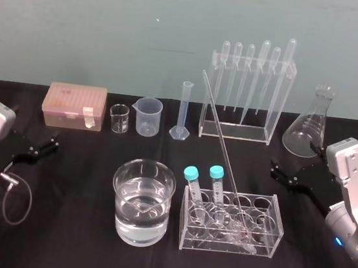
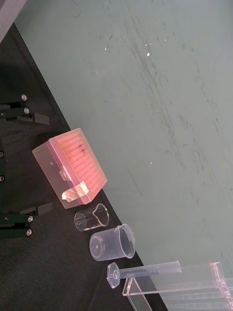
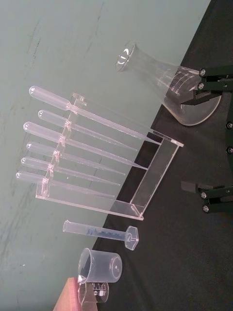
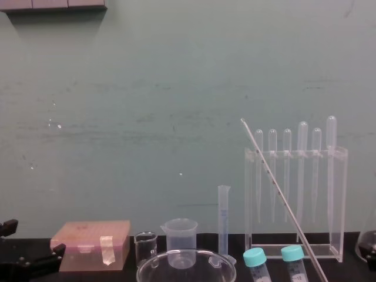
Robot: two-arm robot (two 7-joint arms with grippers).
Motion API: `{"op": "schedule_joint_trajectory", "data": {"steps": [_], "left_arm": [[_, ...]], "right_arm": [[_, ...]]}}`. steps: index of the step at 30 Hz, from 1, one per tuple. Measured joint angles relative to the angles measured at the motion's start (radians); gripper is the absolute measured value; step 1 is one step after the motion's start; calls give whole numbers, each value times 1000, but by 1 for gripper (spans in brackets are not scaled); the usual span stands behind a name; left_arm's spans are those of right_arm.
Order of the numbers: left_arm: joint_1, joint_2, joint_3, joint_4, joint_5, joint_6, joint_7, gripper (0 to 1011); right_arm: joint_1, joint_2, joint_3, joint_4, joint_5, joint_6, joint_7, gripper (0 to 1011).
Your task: Hold the thermometer with one hand and immerse one end into the beaker, then reinsert it into the test tube rack.
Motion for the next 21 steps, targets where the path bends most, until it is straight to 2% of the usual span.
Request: {"op": "schedule_joint_trajectory", "data": {"steps": [21], "left_arm": [[0,0,0,0,0,0,0,1008]], "right_arm": [[0,0,0,0,0,0,0,1003]]}}
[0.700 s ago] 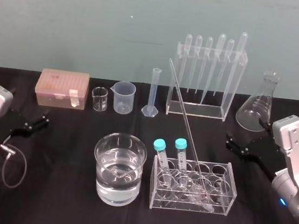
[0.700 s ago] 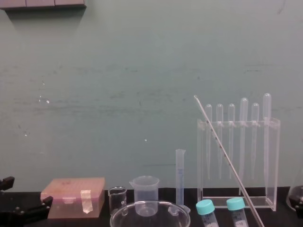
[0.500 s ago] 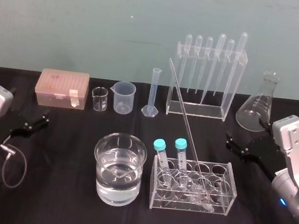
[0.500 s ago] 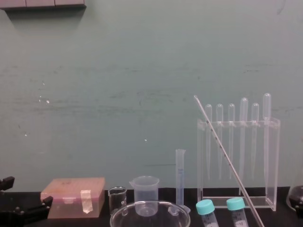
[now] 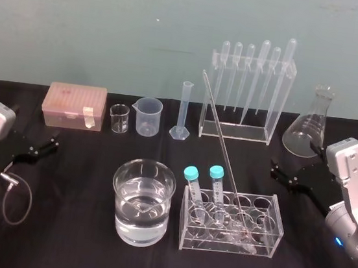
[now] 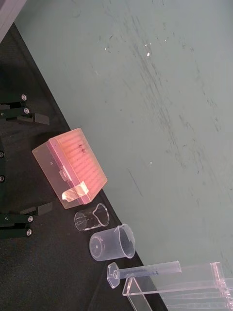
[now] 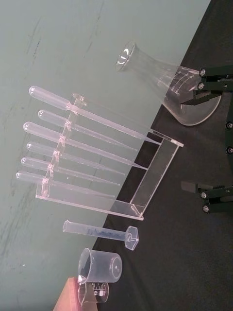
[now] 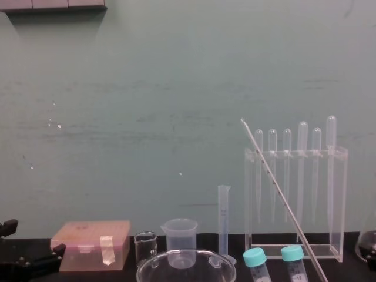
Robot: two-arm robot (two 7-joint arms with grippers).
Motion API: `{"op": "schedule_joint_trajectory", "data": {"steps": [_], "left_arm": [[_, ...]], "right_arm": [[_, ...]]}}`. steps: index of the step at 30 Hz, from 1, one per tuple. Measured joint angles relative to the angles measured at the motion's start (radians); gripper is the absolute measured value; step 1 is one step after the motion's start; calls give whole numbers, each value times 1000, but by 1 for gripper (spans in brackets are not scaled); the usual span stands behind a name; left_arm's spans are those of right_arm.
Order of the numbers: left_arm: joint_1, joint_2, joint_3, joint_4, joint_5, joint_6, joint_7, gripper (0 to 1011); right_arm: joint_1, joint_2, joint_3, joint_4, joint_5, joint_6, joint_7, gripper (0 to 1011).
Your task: Hold the thermometer with one hand and immerse one end into the beaker, then reinsert it into the test tube rack.
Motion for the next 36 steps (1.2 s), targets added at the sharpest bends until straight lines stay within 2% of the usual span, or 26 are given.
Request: {"op": "schedule_joint_trajectory", "data": {"steps": [36], "left_arm": [[0,0,0,0,0,0,0,1008]], "right_arm": [[0,0,0,0,0,0,0,1003]]}}
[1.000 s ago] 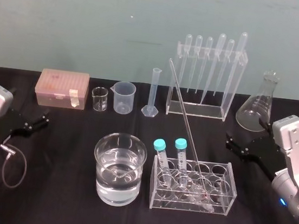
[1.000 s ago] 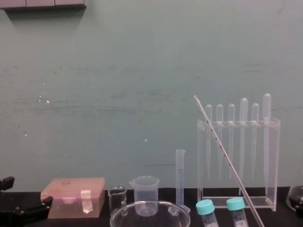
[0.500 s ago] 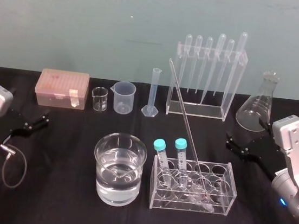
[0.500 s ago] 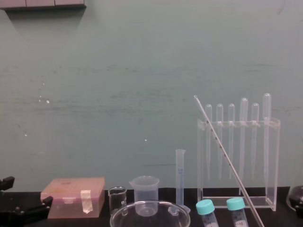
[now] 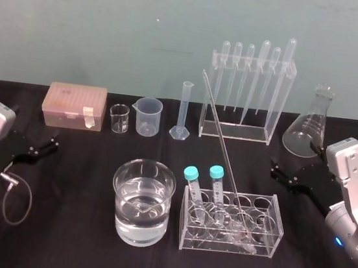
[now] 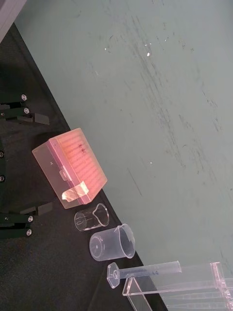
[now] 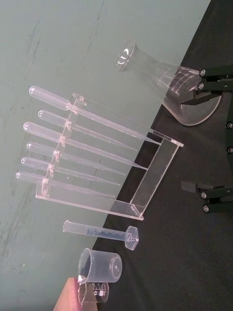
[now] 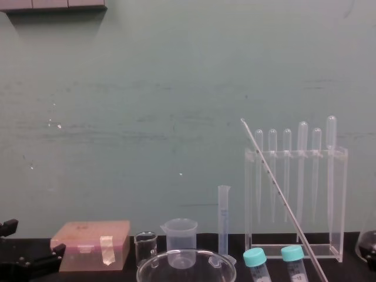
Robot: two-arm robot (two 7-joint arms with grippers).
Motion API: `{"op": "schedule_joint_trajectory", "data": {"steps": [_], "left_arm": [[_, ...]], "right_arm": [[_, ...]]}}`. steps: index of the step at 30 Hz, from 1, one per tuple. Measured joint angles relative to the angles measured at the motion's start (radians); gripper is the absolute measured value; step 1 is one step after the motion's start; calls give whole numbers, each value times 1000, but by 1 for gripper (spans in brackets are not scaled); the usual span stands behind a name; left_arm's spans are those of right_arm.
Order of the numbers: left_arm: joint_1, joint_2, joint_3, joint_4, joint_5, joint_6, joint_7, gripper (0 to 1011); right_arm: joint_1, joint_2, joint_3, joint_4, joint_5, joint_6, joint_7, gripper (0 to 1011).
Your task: Hold the thermometer with one hand and immerse one end into the beaker, then reinsert it into the test tube rack.
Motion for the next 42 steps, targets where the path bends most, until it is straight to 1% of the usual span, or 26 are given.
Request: {"op": "schedule_joint_trajectory", "data": {"steps": [4,6,7,8,10,11,14,15,17,18,20,22,23,25,26,29,32,33,34,36,37,38,39,40,41,42], "left_arm": [[0,0,0,0,0,0,0,1008],[0,0,0,0,0,0,0,1008],[0,0,0,0,0,0,0,1008],[0,0,0,0,0,0,0,1008],[0,0,0,0,0,0,0,1008],[0,0,0,0,0,0,0,1008],[0,0,0,0,0,0,0,1008],[0,0,0,0,0,0,0,1008],[0,0,0,0,0,0,0,1008],[0,0,0,0,0,0,0,1008],[0,0,0,0,0,0,0,1008],[0,0,0,0,0,0,0,1008],[0,0,0,0,0,0,0,1008],[0,0,0,0,0,0,0,1008],[0,0,0,0,0,0,0,1008],[0,0,0,0,0,0,0,1008],[0,0,0,0,0,0,0,1008],[0,0,0,0,0,0,0,1008],[0,0,0,0,0,0,0,1008],[0,0,0,0,0,0,0,1008],[0,0,0,0,0,0,0,1008],[0,0,0,0,0,0,0,1008],[0,0,0,0,0,0,0,1008],[0,0,0,0,0,0,0,1008],[0,0,0,0,0,0,0,1008],[0,0,0,0,0,0,0,1008]], "right_arm": [[0,0,0,0,0,0,0,1003],[-1,1,5,-3,2,10,8,1003],[-4,3,12,-14,15,27,24,1003],[-4,3,12,-14,15,27,24,1003],[-16,10,33,-45,56,61,56,1003],[-26,17,51,-74,97,88,87,1002],[-43,29,85,-122,175,137,141,1003],[-55,42,107,-160,224,174,176,1003],[-65,57,128,-195,264,208,210,1003],[-73,74,146,-229,301,242,244,1003],[-84,102,172,-278,344,282,291,1003],[-88,116,185,-302,365,302,319,1003],[-92,130,197,-325,388,321,352,1003],[-91,142,206,-345,407,336,383,1003],[-87,150,209,-359,427,351,414,1003],[-68,158,203,-369,453,372,451,1003],[-31,158,178,-364,477,402,484,1003],[-5,152,161,-355,485,419,495,1003],[8,148,150,-347,487,428,499,1003],[48,133,122,-327,489,450,506,1003],[48,133,122,-327,489,450,506,1003],[81,118,97,-307,488,465,508,1003],[97,110,86,-297,487,473,510,1003],[130,93,63,-277,484,486,512,1003],[145,86,53,-266,482,493,513,1003],[176,71,30,-247,476,502,516,1003]]}}
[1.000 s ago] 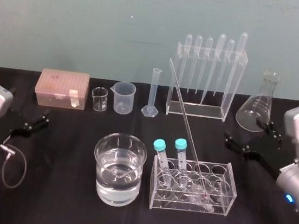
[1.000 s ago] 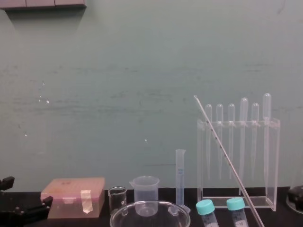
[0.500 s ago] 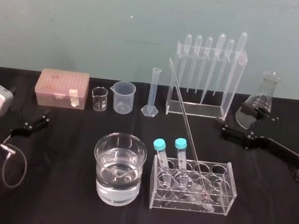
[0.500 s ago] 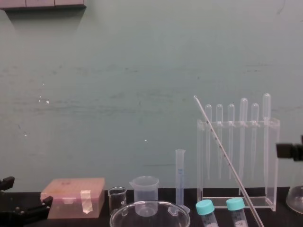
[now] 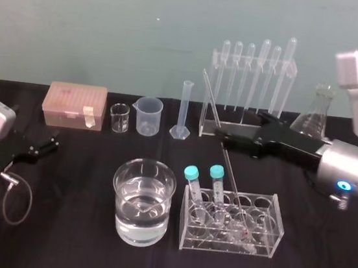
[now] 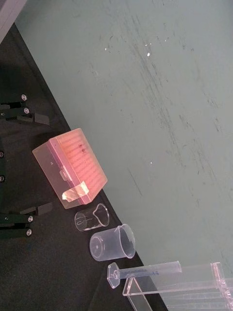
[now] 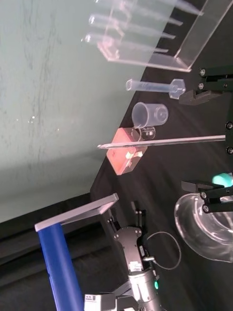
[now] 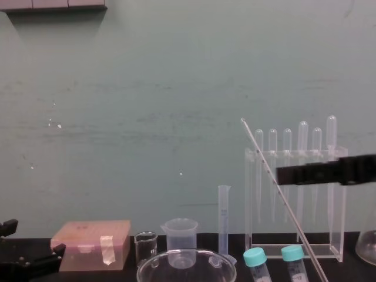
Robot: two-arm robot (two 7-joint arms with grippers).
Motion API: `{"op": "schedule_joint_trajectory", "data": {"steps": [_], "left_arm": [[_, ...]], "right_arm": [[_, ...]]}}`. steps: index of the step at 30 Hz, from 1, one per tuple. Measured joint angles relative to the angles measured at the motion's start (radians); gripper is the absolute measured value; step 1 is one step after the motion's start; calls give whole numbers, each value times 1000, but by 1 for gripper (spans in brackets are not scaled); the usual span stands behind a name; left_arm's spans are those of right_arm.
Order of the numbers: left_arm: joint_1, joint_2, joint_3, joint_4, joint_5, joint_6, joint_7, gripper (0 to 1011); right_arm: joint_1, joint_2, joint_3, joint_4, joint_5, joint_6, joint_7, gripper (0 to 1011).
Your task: Hold the thermometer with one hand and immerse one end into the beaker, then reinsert it into the test tube rack.
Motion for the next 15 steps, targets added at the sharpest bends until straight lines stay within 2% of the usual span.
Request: {"op": "schedule_joint_trajectory", "data": {"steps": [10,15], "left_arm": [[0,0,0,0,0,0,0,1008],[0,0,0,0,0,0,0,1008]], "right_arm": [[129,-54,-108,88,-61,16,8,1003],[156,-69,-130,117,-79,17,4,1003]]}}
